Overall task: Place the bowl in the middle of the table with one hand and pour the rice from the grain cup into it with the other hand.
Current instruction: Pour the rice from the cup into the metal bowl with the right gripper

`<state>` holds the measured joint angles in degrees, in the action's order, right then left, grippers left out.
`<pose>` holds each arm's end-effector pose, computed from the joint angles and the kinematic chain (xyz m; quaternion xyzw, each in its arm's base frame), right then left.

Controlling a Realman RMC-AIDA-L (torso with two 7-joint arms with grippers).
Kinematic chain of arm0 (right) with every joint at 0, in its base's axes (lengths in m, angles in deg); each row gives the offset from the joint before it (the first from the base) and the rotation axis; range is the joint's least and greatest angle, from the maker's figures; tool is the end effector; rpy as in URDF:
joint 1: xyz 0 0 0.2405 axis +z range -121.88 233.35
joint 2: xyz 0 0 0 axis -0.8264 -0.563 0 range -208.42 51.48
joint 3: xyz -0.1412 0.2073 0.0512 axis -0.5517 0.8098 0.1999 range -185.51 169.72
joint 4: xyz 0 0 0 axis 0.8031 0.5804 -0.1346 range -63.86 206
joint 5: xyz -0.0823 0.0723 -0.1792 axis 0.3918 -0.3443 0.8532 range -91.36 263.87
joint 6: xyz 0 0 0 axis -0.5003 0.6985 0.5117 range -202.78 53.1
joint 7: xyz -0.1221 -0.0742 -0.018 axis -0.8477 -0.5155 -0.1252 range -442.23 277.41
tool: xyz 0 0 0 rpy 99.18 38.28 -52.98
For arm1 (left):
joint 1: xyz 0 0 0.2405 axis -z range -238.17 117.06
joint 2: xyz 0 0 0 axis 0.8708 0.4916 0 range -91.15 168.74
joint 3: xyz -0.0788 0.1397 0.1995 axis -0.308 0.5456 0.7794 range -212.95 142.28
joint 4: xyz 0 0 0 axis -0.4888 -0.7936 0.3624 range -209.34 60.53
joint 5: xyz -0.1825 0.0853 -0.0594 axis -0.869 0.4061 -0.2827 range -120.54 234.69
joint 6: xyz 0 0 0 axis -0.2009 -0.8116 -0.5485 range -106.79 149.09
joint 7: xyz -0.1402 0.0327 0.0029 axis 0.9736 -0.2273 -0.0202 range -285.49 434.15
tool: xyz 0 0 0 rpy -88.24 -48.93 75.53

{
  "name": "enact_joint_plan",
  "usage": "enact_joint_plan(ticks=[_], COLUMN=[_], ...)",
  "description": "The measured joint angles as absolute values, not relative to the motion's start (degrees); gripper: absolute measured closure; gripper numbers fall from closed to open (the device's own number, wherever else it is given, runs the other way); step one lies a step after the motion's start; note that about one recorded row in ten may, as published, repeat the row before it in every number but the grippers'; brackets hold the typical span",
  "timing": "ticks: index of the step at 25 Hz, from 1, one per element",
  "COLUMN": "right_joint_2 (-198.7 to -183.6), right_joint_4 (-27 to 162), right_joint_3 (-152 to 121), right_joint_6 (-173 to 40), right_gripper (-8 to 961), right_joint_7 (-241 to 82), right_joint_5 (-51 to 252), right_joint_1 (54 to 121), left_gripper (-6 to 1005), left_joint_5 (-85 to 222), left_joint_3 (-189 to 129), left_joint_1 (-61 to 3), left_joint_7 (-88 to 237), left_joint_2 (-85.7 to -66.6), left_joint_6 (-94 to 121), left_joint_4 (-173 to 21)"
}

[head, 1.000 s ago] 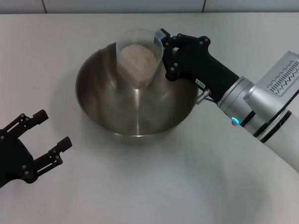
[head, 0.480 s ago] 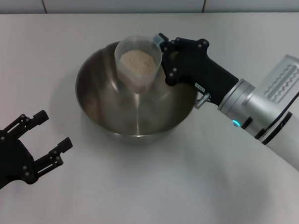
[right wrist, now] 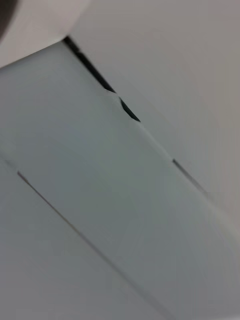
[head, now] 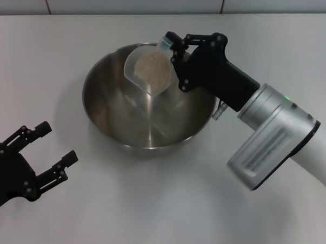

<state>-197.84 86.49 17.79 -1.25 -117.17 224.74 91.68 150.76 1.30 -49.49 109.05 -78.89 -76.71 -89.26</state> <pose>0.1972 0.3340 -0.0862 -0.7899 -0.2780 0.2303 0.4957 -0.3338 0.2060 -0.0118 -0.8654 -0.1402 -0.3661 0.3121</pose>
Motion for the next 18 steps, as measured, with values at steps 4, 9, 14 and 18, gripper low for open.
enact_joint_plan(ticks=[4,9,14,18], right_joint_2=[-197.97,-198.04,-198.07,-198.09], right_joint_4=[87.8,88.8,89.4,89.6], right_joint_3=[17.9,17.3,17.1,17.1], right_joint_6=[-1.6,-1.7,-1.8,-1.4], right_gripper=[952,953,953,953], right_joint_7=[-134.1,-154.9,-164.1,-171.8], right_joint_5=[224.7,224.9,225.0,225.9], right_joint_1=[91.3,91.0,90.9,91.3], left_gripper=[202,202,202,202], left_joint_5=[150.8,150.7,150.7,150.7], left_joint_3=[1.1,0.8,0.8,0.8], left_joint_1=[-49.5,-49.9,-50.0,-50.0], left_joint_7=[109.0,107.1,106.8,106.8], left_joint_2=[-78.92,-79.01,-79.09,-79.15], left_joint_6=[-76.5,-76.4,-76.4,-76.4], left_joint_4=[-89.3,-89.0,-88.8,-88.7])
